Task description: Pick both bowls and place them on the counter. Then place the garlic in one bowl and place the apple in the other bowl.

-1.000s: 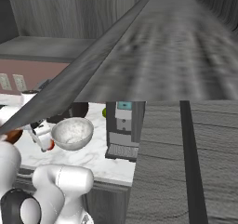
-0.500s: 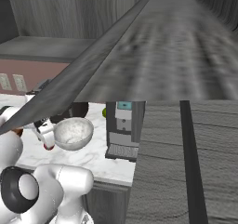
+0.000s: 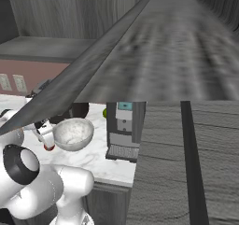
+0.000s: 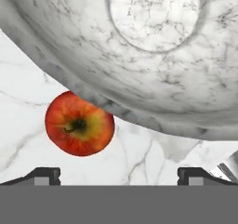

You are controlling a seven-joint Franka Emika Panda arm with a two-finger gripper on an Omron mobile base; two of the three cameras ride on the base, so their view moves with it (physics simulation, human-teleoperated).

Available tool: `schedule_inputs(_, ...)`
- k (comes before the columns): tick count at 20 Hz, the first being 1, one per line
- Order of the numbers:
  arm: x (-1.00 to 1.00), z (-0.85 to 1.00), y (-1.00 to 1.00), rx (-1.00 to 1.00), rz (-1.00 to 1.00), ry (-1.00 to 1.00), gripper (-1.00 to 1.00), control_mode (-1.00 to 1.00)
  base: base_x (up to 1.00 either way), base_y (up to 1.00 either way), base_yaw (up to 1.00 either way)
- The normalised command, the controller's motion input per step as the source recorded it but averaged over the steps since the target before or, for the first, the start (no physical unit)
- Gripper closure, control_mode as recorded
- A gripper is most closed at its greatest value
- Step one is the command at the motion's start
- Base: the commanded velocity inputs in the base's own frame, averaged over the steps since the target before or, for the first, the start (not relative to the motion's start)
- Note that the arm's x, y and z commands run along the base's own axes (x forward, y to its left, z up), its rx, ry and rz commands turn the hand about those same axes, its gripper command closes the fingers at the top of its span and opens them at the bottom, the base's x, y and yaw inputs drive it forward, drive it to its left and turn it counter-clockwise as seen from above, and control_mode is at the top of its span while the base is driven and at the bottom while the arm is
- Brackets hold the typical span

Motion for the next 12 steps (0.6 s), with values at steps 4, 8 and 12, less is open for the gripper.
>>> schedule_inputs(4,0.24,-0.26,0.06,-0.02,0.00,0.00,-1.00,-1.00,0.00,0.00,0.00)
schedule_inputs(8,0.26,-0.16,0.01,-0.01,0.00,0.00,-1.00,-1.00,0.00,0.00,0.00)
schedule_inputs(12,0.27,-0.11,0.01,-0.01,0.00,0.00,-1.00,-1.00,0.00,0.00,0.00)
